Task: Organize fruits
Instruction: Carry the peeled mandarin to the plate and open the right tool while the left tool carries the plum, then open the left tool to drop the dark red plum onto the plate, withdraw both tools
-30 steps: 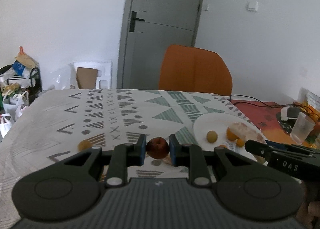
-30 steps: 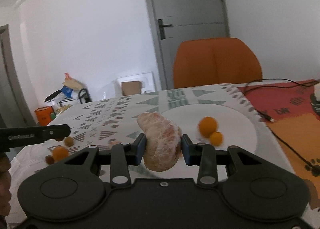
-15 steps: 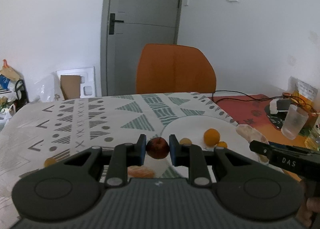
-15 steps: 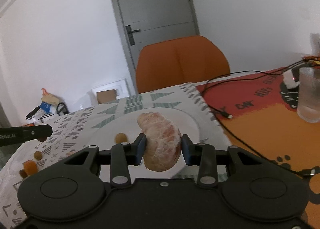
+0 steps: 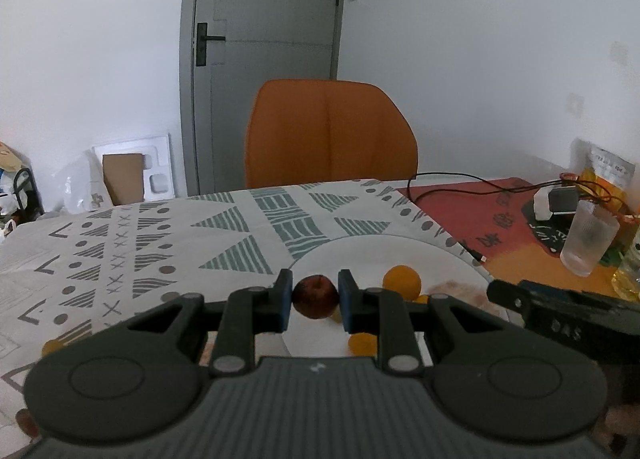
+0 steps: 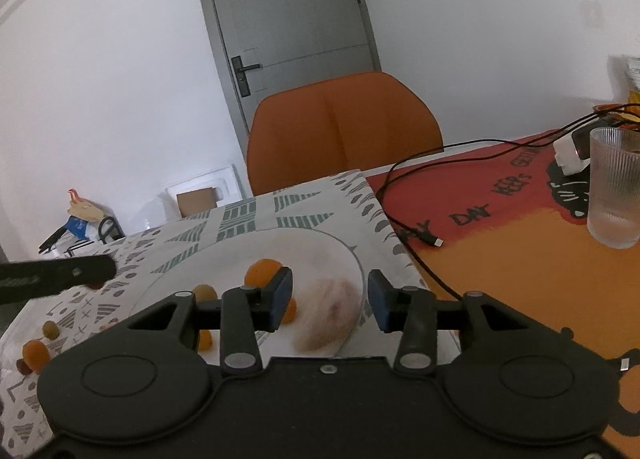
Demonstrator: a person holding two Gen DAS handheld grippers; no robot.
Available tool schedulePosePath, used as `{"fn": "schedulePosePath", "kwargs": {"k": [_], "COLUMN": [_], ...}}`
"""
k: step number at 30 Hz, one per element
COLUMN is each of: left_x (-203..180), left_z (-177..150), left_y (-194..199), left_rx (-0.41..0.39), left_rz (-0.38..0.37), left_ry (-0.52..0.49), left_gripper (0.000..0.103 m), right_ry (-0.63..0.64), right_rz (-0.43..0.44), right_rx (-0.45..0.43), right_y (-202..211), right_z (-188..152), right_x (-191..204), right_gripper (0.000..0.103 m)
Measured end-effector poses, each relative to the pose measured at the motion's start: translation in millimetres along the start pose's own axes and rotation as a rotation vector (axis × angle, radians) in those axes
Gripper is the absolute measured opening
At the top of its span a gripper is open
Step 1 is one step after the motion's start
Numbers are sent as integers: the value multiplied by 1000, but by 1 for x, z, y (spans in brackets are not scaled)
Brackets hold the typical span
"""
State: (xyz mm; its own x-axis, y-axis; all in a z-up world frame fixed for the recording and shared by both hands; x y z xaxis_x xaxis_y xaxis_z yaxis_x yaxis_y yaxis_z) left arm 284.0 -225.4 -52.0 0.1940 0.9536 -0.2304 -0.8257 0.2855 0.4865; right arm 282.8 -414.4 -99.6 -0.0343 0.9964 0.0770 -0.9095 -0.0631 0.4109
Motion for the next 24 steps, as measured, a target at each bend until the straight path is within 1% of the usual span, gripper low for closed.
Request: {"fn": "schedulePosePath", "kwargs": {"k": [3,8,10,15,16,17,19,20,22,24], "left_x": [0,-1,0,10,13,16,22,26,34,42], "left_z": [-2,-2,-1,0,0,0,0,0,1,2], "left_y": [-7,-17,-16,-10,-8,-5,1,4,12,18], "left_rx": [11,25,16,17,15,12,3,-3,-15,-23], "left_rz": [3,5,8,25,31,36,52,60,73,85], "left_ry": [-2,10,12,28,30,30,28,28,36,50], "left_gripper": [23,23,26,27,29,30,42,45,57,65], "right_ry": [-10,-22,-22,-16,-14,-14,-15,-14,-10,-4], "right_rz": [3,14,19,38,41,44,49,52,60,67], "right_rx": [13,11,12,16,17,18,20,21,22,21], "right_y": [6,14,15,16,16,15,16,16,17,18], "right_z": [-7,-8,-8,-8,-8,-8,-9,-9,-9,-9], "right_x": [-1,-1,0,9,11,14,17,20,25,30], "right_gripper": [43,43,43,43,44,45,48,50,51,56]}}
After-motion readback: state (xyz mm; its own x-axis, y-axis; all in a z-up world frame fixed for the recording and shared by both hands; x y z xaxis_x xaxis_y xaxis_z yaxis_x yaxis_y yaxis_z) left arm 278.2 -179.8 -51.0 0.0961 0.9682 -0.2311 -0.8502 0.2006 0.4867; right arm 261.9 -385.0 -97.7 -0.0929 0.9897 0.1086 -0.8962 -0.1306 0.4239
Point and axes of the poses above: each gripper's, at about its wrist camera, not at the fingertips, and y roughly against the way its jaws point, x to its left, z to its top, the point moved 8 cm from there along -y, roughly the way its jaws point, and after that the axes turned 11 degrees about y, right-handed, at the moved point
